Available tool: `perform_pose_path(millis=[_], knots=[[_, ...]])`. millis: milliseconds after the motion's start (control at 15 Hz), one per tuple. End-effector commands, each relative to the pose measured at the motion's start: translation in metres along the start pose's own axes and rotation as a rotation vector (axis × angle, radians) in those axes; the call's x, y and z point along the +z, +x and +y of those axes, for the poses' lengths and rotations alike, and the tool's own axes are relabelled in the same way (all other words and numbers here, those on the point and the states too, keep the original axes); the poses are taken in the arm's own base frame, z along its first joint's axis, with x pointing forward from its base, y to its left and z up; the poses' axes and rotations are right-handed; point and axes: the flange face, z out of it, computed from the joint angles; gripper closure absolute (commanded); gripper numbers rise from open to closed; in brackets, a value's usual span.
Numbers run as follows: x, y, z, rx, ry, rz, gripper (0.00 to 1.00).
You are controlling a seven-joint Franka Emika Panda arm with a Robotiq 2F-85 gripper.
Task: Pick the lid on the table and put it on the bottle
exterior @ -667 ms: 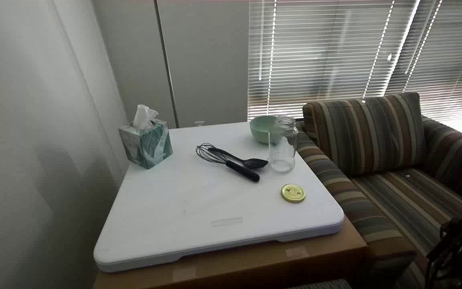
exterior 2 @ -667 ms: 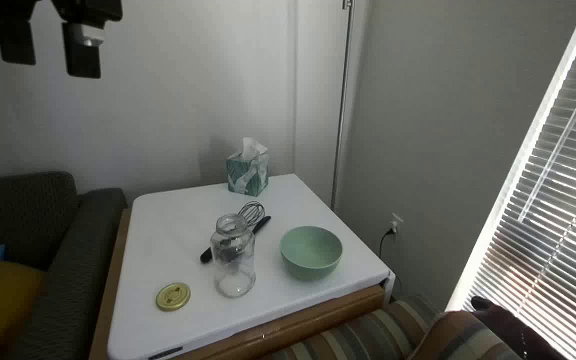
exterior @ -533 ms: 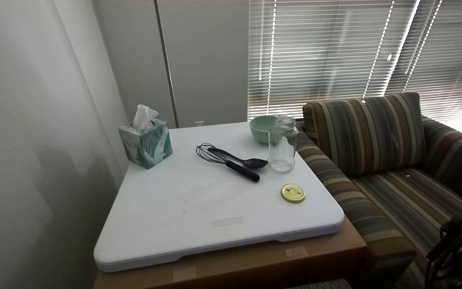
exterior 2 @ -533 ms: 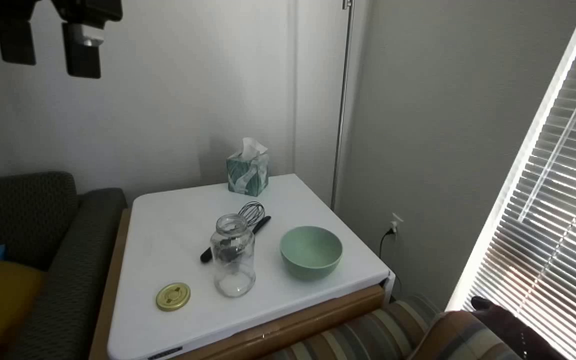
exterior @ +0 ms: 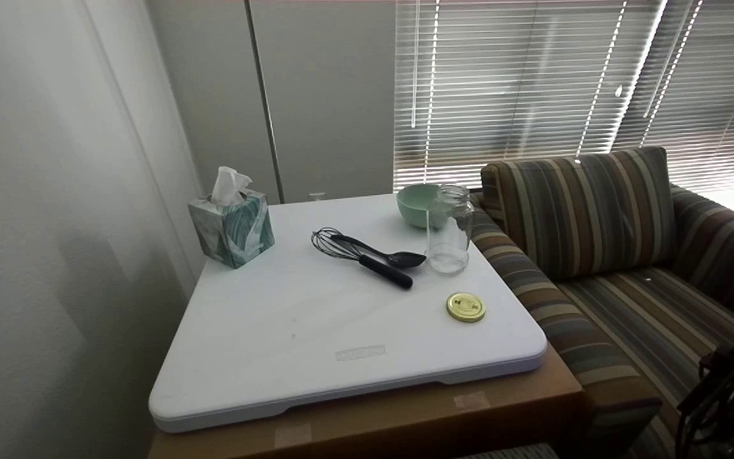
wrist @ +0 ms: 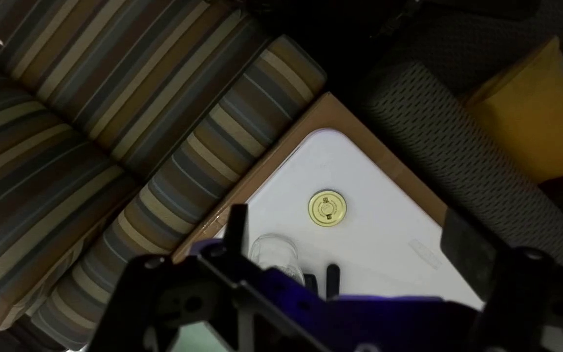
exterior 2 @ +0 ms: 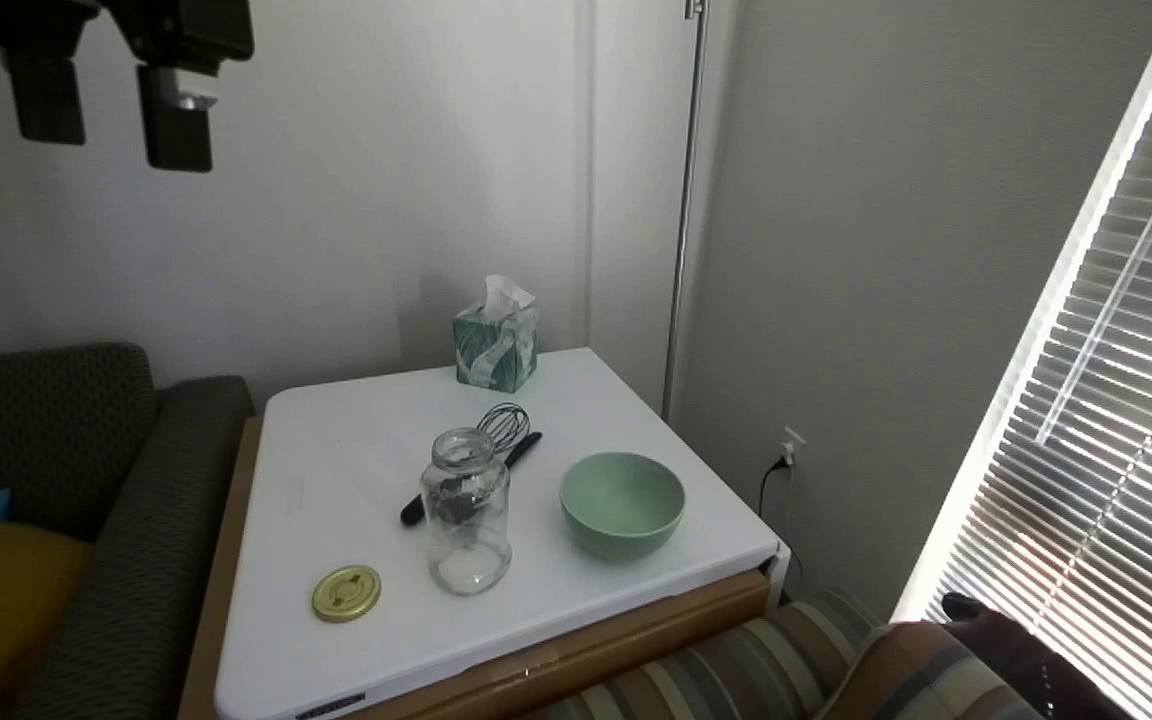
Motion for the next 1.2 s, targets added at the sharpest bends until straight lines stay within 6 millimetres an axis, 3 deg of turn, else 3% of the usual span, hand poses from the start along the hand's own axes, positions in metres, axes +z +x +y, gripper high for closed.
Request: perform_pose_path(millis=[0,533,1133], knots=[[0.019,0.013,0.003,0.010,-0.003,-0.003,0.00],[0.056,0.047,-0.001,-0.016,0.006,-0.020,0.00],[0.097,0.072,-0.013,-0.009,0.075,-0.021,0.00]])
